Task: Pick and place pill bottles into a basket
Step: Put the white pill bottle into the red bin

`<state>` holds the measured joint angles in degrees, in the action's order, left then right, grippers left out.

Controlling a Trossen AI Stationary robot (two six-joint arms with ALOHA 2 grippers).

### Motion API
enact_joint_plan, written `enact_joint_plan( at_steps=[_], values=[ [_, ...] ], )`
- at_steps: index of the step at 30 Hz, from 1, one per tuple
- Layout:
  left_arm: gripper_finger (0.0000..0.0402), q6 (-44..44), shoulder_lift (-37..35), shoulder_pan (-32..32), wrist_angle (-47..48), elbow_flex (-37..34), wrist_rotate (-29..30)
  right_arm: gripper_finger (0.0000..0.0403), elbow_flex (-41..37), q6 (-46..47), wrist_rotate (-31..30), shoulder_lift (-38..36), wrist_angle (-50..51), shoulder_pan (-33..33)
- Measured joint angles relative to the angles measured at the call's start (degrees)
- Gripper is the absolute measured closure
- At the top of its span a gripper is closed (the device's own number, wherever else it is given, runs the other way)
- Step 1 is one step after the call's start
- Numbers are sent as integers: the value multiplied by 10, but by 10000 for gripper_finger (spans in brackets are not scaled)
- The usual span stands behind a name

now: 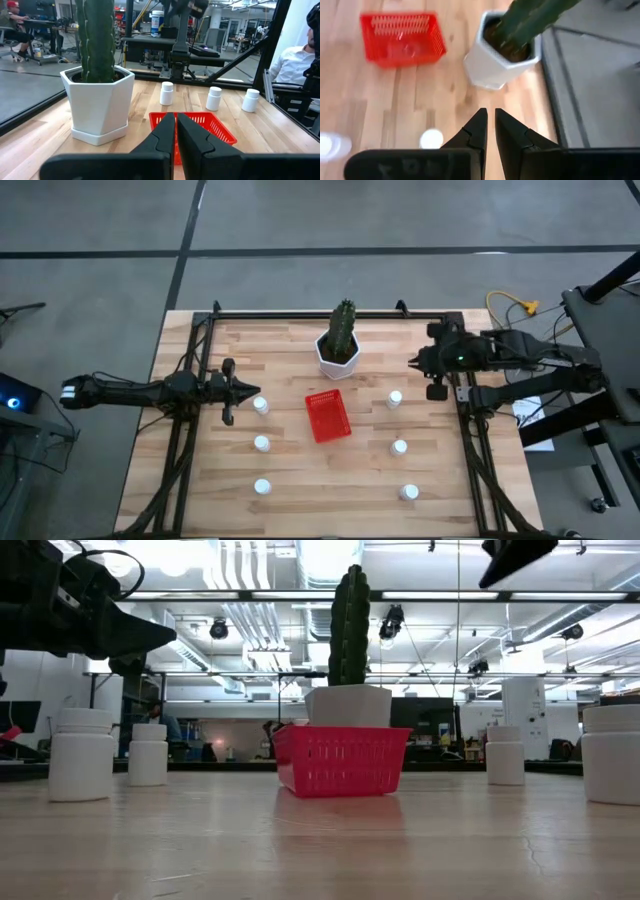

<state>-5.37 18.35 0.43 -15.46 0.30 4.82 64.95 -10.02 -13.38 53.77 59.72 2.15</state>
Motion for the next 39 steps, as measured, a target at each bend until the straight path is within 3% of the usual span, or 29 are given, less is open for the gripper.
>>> enact_joint_plan(
  at_steps=[9, 26, 39],
  values=[
    [401, 0, 0, 0, 0, 0, 0, 357, -18, -15, 3, 49, 14, 0],
    [401, 0, 0, 0, 0, 0, 0, 205, -21, -24, -3, 154, 31, 0],
    [401, 0, 0, 0, 0, 0, 0, 150, -30, -28, 36, 168, 32, 0]
  ],
)
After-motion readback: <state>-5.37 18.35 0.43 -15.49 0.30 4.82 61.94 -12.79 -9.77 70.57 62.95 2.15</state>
